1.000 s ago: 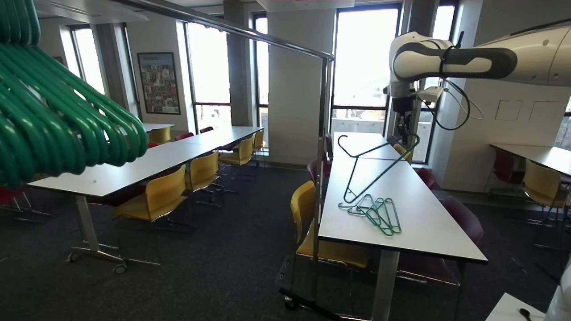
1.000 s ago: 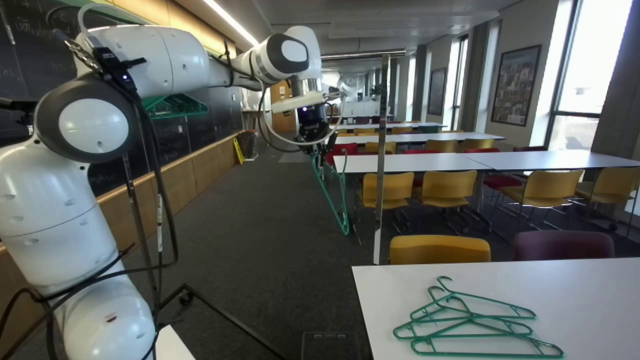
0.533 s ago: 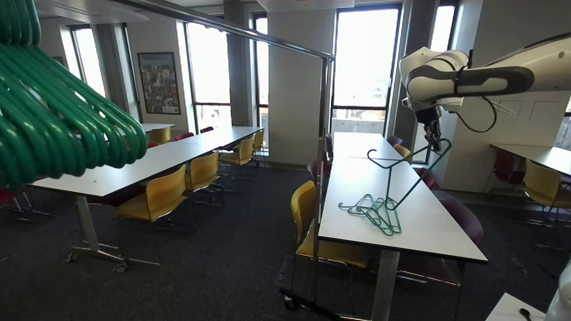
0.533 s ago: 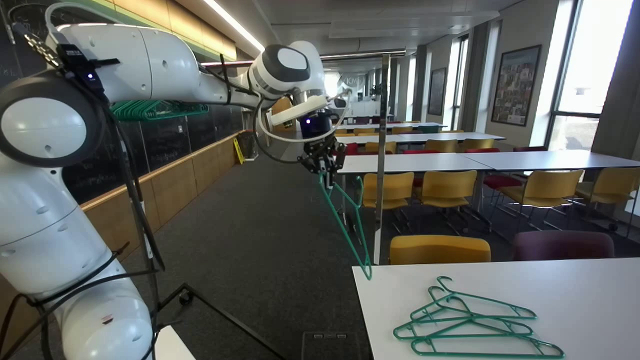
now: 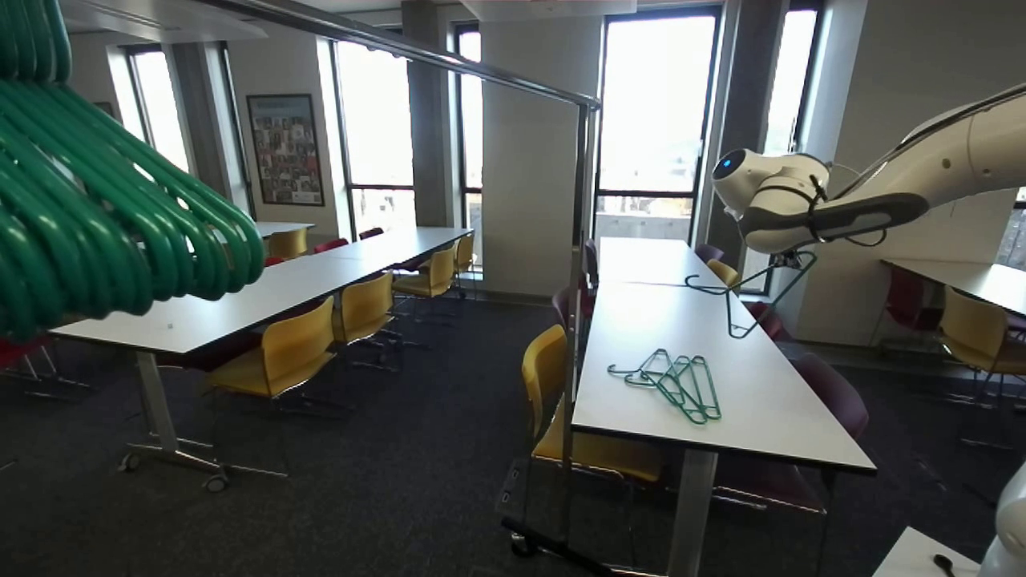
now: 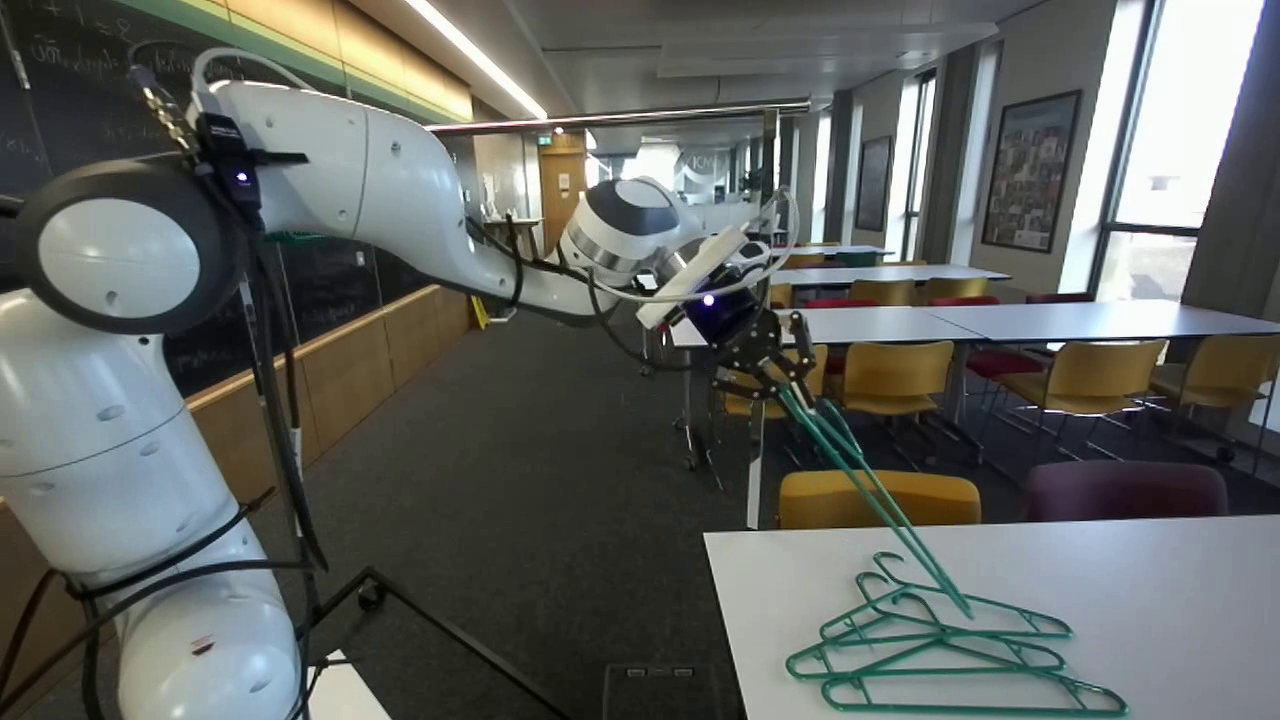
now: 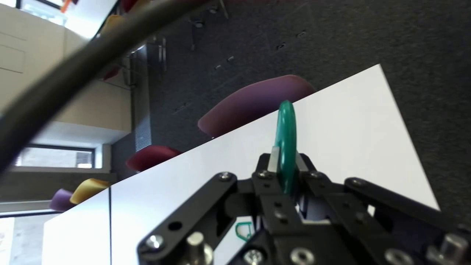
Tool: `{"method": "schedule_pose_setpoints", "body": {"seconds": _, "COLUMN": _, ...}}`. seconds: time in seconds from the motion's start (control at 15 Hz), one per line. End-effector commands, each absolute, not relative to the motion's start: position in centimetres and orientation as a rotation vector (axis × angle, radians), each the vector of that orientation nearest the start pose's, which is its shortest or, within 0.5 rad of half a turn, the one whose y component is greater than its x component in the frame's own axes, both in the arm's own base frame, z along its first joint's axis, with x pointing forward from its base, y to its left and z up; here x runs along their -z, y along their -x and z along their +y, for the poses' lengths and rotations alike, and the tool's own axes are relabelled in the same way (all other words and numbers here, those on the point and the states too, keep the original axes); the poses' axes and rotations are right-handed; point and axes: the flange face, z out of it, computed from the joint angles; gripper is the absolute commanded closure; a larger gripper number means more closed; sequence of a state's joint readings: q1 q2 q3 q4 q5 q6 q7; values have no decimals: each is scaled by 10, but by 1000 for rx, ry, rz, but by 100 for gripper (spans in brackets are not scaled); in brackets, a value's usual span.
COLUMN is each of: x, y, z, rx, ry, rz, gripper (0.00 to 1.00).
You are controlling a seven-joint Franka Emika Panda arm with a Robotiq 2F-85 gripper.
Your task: Put one green hanger on the table
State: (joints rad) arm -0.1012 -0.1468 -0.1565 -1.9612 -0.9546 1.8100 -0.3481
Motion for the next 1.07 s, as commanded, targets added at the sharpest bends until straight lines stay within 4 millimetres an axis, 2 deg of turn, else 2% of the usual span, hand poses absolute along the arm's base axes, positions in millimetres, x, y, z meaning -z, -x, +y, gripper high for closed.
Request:
{"method": "schedule_pose_setpoints", "body": {"seconds": 0.0, "x": -538, "y": -540, "z": -214, "rx": 260, "ry": -2042, "rz": 409, "gripper": 98}}
{"method": "schedule_pose_setpoints", "body": {"seconds": 0.2, "x": -519, "y": -580, "z": -217, "rx": 196, "ry": -1884, "rz": 451, "gripper": 98}}
{"method": "schedule_pose_setpoints", "body": {"seconds": 0.4, "x": -506, "y": -608, "z": -222, "rx": 135, "ry": -1729, "rz": 475, "gripper": 98}}
{"method": "schedule_pose_setpoints", "body": {"seconds": 0.67, "x": -481, "y": -631, "z": -229, "rx": 24, "ry": -1549, "rz": 435, "gripper": 98}}
{"method": "schedule_pose_setpoints", "body": {"seconds": 1.0, "x": -459, "y": -642, "z": -234, "rx": -145, "ry": -1368, "rz": 325, "gripper": 98}}
